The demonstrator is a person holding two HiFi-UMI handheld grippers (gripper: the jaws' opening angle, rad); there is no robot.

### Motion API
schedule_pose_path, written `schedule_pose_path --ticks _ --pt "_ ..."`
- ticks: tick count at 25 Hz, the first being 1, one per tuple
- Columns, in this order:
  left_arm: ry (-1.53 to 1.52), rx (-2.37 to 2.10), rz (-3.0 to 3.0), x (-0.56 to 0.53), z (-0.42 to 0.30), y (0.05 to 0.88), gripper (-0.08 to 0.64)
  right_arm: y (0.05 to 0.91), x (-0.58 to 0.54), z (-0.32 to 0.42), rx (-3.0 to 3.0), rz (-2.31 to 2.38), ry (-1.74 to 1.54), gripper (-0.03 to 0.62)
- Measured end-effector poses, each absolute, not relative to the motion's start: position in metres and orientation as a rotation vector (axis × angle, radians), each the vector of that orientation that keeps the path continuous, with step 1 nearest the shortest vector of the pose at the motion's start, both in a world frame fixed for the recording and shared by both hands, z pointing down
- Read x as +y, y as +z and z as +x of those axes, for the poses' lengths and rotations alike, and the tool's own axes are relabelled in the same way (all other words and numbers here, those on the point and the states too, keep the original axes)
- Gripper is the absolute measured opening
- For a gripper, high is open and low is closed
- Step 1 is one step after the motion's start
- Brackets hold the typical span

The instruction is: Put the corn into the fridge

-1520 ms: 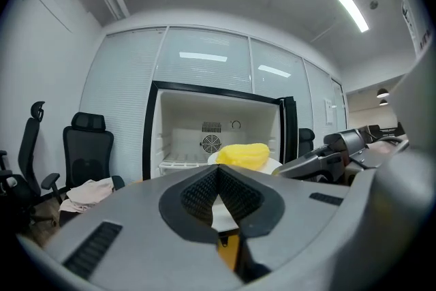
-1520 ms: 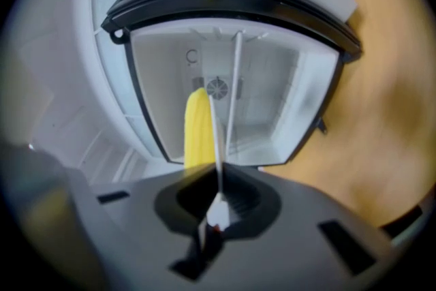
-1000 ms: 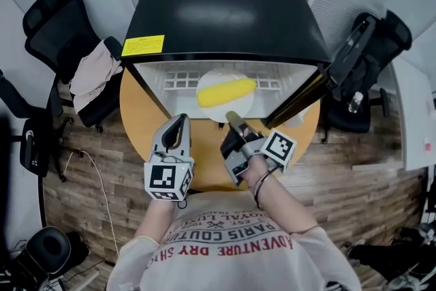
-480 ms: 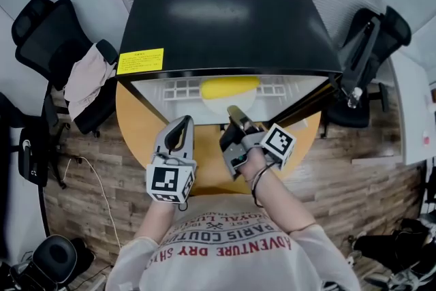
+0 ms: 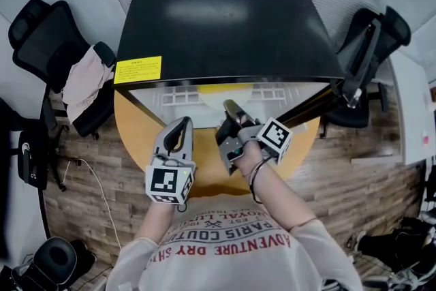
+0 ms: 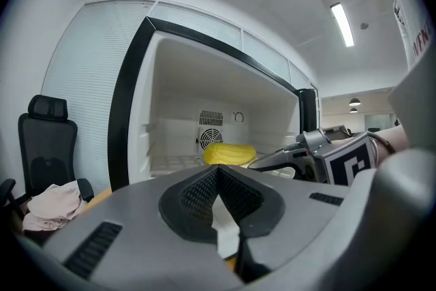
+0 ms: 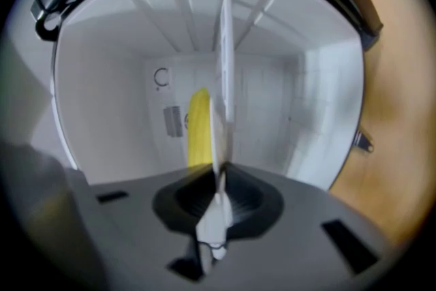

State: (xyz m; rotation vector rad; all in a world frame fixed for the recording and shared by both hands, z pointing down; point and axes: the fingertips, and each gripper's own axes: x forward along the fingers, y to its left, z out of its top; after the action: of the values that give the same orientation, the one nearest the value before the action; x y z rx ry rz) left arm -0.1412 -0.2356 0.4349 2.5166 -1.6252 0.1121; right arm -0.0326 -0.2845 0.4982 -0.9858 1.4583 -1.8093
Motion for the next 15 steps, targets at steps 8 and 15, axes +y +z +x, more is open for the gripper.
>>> schedule_pose_path --ticks 8,15 --pt "0.112 -1.604 2.504 -0.2367 -0.1404 0.4407 0.025 0.5000 -0.2860 -0.0327 1.461 -1.037 -1.821 0.055" --pt "0.107 -1.584 2.504 -0.2372 -0.1383 0.4423 0.025 0.4984 -0.2865 -0.0327 1.476 -1.049 -1.809 0.056"
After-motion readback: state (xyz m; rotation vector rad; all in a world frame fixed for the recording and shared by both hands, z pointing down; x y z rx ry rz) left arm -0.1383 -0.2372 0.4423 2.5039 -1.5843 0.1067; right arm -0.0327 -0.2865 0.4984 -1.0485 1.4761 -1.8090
